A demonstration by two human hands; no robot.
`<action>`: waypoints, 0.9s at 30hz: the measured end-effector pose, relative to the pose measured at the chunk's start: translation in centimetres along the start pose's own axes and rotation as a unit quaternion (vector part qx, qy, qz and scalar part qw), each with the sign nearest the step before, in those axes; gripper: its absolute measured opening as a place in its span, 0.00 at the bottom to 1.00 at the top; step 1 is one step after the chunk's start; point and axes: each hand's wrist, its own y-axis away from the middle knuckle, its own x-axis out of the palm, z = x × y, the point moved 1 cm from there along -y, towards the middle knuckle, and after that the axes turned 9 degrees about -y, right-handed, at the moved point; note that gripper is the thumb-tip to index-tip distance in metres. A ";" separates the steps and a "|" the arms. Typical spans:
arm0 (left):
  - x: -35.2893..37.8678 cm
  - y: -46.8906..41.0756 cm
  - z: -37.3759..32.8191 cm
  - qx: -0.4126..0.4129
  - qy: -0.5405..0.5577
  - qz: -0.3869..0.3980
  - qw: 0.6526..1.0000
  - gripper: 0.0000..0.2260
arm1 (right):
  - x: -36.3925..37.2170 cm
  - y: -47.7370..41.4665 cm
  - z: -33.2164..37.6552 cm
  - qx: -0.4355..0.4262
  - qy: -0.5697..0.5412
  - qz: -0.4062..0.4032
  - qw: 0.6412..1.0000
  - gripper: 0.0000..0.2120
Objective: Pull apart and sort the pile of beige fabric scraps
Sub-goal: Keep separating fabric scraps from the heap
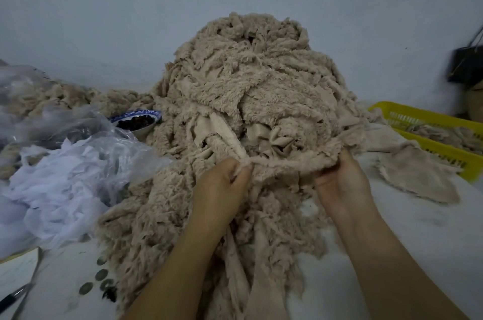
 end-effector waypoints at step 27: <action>-0.2 0.3 -0.6 -0.013 0.115 -0.031 0.993 0.09 | -0.6 1.0 -1.6 0.122 0.195 0.072 0.970 0.16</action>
